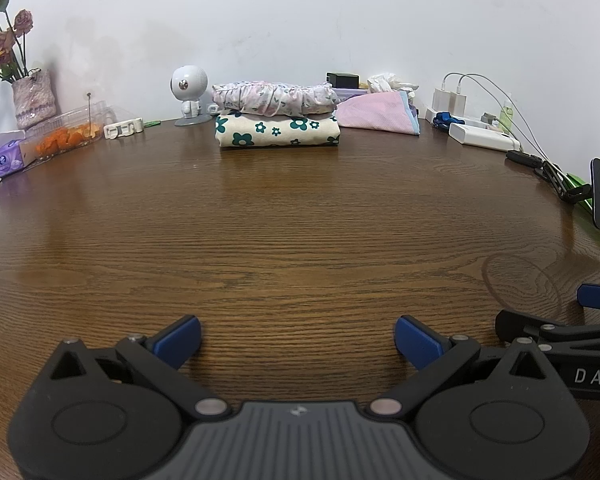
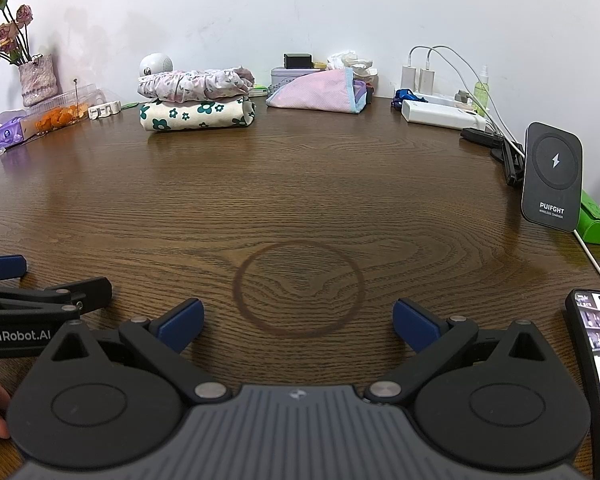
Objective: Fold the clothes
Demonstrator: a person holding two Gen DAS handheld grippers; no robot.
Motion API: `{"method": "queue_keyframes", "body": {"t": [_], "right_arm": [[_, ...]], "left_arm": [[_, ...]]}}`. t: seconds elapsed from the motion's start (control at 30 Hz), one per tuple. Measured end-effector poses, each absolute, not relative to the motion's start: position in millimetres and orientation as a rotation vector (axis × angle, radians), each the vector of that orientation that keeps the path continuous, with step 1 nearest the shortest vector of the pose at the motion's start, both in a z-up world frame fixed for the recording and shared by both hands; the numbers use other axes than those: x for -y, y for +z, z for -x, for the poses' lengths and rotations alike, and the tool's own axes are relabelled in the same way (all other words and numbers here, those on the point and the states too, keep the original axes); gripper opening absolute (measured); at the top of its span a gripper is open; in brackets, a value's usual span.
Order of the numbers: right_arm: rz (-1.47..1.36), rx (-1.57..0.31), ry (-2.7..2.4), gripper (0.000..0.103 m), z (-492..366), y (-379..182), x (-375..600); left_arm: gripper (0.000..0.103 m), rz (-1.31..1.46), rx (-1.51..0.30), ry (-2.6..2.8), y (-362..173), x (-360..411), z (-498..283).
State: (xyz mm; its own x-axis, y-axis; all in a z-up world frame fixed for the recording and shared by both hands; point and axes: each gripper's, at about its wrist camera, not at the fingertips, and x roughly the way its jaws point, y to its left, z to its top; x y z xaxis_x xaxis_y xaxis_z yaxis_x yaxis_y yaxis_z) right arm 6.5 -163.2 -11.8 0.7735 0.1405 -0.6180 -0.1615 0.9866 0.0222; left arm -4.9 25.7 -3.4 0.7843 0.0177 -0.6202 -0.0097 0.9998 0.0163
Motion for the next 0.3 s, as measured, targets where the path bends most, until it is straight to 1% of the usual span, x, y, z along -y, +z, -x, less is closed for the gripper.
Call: {"method": "queue_keyframes", "body": {"t": [0.3], "right_arm": [[0.033, -0.667, 0.164, 0.102, -6.6, -11.8, 163.3]], "left_arm": [[0.103, -0.012, -0.669, 0.016, -3.3, -24.7, 5.1]]}}
